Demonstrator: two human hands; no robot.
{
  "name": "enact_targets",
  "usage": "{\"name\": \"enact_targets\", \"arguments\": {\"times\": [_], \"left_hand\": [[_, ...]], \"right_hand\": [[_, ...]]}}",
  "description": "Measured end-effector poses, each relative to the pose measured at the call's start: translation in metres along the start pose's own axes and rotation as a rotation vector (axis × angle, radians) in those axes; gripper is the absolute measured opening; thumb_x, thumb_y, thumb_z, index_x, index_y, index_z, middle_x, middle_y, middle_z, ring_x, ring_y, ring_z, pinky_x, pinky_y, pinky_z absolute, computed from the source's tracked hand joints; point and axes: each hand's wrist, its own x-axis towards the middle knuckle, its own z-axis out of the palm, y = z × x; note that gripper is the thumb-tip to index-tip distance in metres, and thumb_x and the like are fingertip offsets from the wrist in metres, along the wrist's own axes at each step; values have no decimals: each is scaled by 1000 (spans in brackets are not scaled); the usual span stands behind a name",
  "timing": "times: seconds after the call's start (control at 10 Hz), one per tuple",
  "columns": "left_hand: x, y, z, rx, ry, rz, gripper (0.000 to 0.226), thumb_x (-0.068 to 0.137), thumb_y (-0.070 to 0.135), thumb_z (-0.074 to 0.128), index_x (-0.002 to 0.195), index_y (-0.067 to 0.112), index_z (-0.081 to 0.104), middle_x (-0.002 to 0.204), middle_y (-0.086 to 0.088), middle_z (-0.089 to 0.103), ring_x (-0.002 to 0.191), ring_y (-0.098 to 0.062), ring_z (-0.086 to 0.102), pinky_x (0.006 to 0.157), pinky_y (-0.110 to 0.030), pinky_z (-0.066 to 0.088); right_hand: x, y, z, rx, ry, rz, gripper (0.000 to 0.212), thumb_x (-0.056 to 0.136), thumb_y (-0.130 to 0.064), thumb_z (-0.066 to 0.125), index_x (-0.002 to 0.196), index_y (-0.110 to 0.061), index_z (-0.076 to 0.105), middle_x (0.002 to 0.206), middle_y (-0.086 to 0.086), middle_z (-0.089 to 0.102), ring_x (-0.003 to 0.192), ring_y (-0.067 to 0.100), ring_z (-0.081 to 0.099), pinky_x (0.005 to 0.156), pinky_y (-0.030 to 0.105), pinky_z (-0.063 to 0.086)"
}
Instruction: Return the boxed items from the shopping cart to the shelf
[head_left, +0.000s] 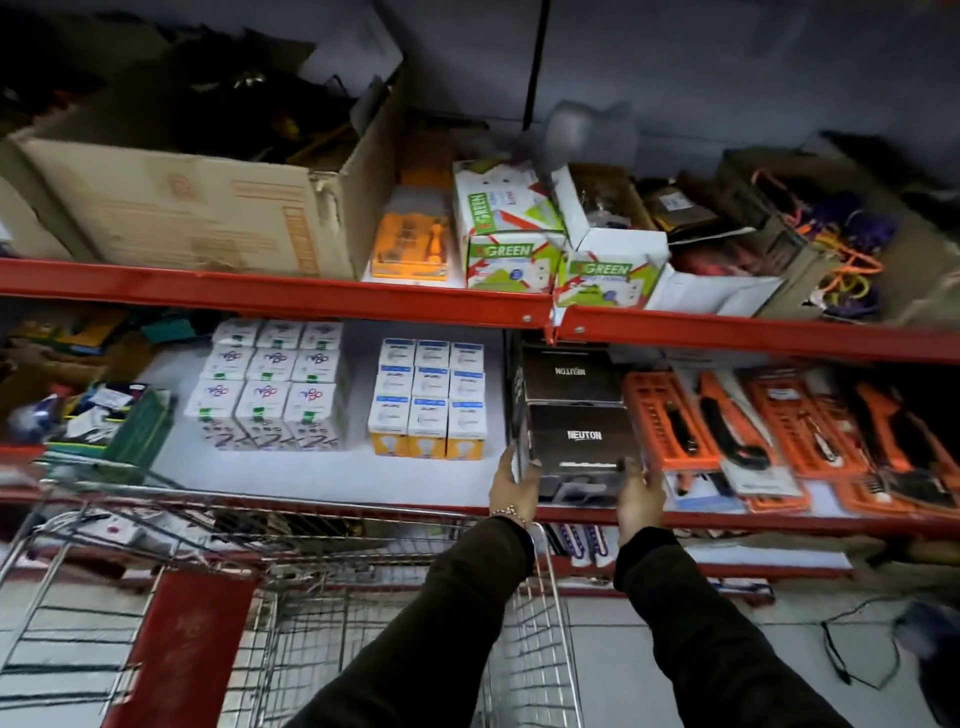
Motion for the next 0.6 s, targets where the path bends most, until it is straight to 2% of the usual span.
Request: {"name": "enact_targets", "arguments": {"times": [0.1,0.2,0.3,0.4,0.5,0.6], "left_hand": [[10,2,11,101,28,44,52,101,25,50,150,17,36,149,-8,49,137,-27,47,112,-28,35],[15,4,18,128,75,61,52,101,23,50,150,16,38,148,-9,50,136,-26,48,111,-27,36],[15,0,21,154,89,77,52,101,26,49,151,18,37,148,-9,50,137,-27,48,110,-27,36],[13,0,20,180,73,90,53,101,29,48,152,21,34,150,-8,48,137,-27,47,112,-27,34],[15,0,17,222,54,94,53,102,30,46,152,21,33,150,-7,48,137,-27,47,113,-29,34],[10,6,14,200,49,145,53,102,27,46,152,17,33,152,-8,46,139,-28,44,117,-33,33]], "right_hand": [[12,0,-4,-17,-125,-31,39,99,-12,55,137,-8,53,121,11,60,126,37,55,97,31,40],[14,-2,-5,-28,-131,-51,39,97,-11,57,135,-11,55,121,13,62,112,27,57,93,26,37],[13,1,-6,-15,-136,-54,40,97,-12,56,138,-13,53,131,16,62,111,24,56,101,30,41],[9,-2,-7,-50,-119,-57,41,98,-15,56,139,-12,52,135,15,60,123,28,55,96,23,34],[8,-6,-8,-79,-120,-46,45,99,-18,56,143,-13,49,140,16,57,130,31,52,103,29,36],[0,-15,-12,-39,-67,-51,53,98,-23,57,148,-13,40,151,17,46,137,33,45,113,37,35]]}}
